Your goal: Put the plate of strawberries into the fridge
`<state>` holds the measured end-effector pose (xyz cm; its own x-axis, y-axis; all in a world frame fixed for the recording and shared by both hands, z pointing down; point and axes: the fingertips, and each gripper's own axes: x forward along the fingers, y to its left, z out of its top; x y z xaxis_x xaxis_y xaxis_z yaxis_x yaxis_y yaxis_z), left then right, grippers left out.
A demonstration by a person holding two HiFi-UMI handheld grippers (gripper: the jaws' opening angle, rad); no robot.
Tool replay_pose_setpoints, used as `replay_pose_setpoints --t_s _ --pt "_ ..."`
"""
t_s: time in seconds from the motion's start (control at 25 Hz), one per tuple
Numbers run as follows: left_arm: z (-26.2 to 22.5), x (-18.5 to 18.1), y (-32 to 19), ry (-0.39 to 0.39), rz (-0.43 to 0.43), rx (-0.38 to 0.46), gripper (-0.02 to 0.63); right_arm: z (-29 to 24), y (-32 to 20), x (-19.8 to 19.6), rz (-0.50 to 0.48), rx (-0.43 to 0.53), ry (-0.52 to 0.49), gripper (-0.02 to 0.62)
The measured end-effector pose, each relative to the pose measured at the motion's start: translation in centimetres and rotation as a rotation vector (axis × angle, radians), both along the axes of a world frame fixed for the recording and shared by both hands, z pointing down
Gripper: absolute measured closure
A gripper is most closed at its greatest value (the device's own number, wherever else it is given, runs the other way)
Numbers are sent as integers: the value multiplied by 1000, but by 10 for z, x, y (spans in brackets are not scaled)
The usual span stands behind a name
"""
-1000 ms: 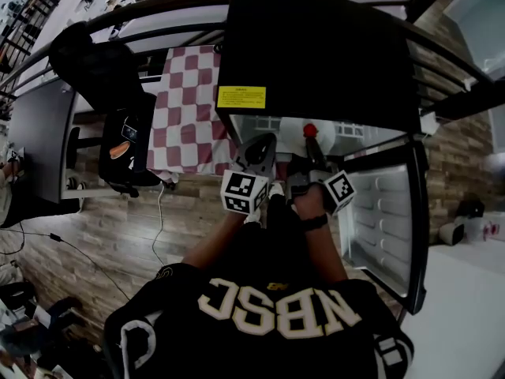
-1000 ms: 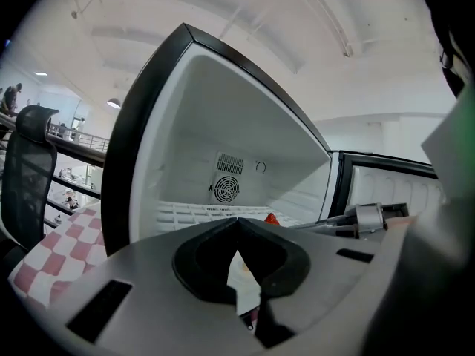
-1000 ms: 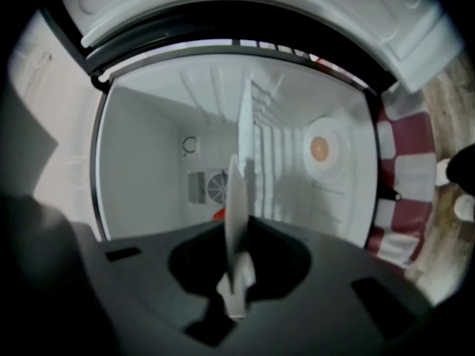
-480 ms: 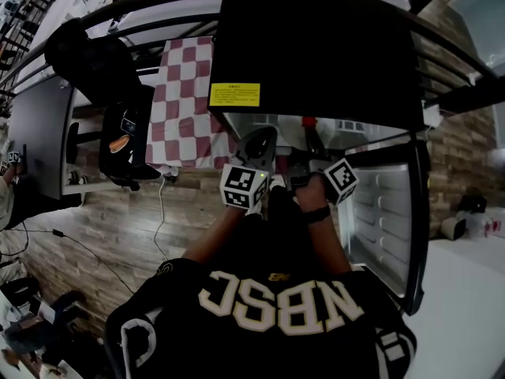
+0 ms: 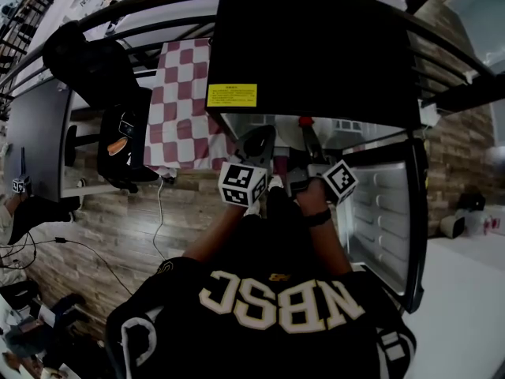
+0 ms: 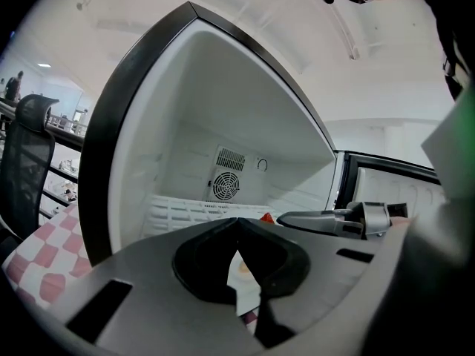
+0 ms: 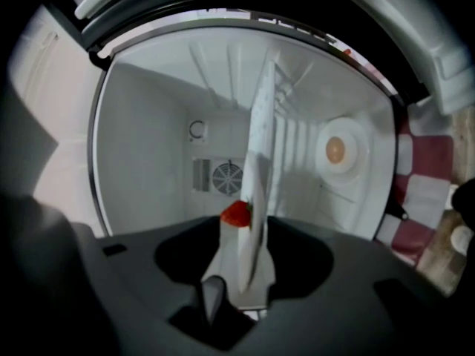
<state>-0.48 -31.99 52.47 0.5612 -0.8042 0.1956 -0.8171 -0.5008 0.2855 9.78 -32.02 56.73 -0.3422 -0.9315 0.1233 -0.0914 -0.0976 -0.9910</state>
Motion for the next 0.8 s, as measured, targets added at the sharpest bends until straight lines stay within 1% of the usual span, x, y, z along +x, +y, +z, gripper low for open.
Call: replay_pose_setpoints --t_s 0.12,0.24,0.28,0.32,0.44,0.52,0.6,0.72,0.8 --pt "-1 1 1 28 4 -14 589 -13 10 -2 -46 33 99 379" --pt "-4 0 2 70 7 -31 589 -15 20 3 -77 94 221 367" --pt "-5 -1 2 78 7 -34 589 -15 25 5 -90 110 290 365" --pt "-6 -2 2 88 5 -38 589 -16 29 7 -105 127 383 365" --pt "-8 -4 3 124 2 -52 589 -22 42 9 -157 199 693 360" --pt "-9 -5 3 125 3 -50 589 -24 49 6 -191 227 828 354" --pt "-8 -5 3 124 8 -52 589 -21 54 4 -203 229 883 353" --pt "-4 -3 5 123 18 -63 589 -18 54 6 -193 227 880 354" --pt "-3 -2 7 119 24 -67 589 -19 51 7 -194 231 896 353"
